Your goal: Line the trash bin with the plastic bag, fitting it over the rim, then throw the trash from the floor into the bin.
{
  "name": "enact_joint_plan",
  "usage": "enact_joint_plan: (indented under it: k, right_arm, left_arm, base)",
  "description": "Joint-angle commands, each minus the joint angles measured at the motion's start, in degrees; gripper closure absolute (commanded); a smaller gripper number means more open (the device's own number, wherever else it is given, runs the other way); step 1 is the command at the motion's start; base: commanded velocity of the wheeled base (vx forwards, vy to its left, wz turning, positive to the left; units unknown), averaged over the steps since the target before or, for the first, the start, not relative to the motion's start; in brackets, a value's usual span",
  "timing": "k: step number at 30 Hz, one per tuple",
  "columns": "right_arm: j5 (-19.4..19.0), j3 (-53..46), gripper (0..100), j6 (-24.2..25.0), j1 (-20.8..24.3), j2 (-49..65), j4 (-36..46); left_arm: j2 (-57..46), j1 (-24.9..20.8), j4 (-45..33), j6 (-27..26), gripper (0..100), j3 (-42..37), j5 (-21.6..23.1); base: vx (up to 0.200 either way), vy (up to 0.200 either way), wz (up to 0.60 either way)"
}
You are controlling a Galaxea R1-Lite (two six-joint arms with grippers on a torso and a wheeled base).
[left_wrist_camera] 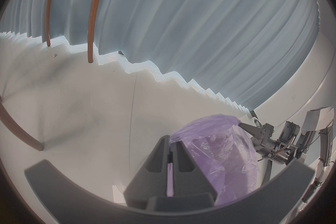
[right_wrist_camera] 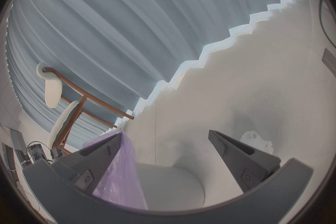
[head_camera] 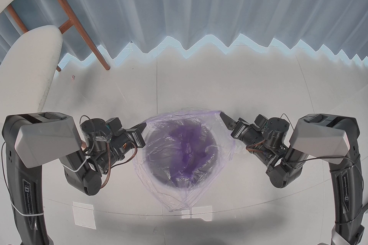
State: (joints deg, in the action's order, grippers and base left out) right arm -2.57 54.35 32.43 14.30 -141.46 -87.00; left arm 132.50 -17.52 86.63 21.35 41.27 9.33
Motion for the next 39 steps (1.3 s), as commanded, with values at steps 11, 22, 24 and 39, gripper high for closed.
enact_joint_plan:
  k: [11,22,24,39]
  right_arm:
    - [0.0,2.3,0,-1.6,-0.8,-3.3,0.1]
    - [0.0,5.7,0,-1.7,-0.9,-5.5,0.8]
    - [0.0,6.3,0,-1.6,-1.2,-5.5,2.1]
    - [0.0,8.6,0,-1.7,-1.3,-7.9,2.7]
  left_arm:
    - [2.9,1.8,0.0,2.6,100,2.8,0.0]
    - [3.9,0.7,0.0,8.7,100,4.3,-0.4]
    - [4.8,0.7,0.0,8.7,100,5.4,-0.6]
    - [7.2,0.7,-0.1,16.1,100,9.1,-3.9]
  base:
    - [0.0,0.0,0.0]
    - [0.0,0.0,0.0]
    - [0.0,0.0,0.0]
    - [0.0,0.0,0.0]
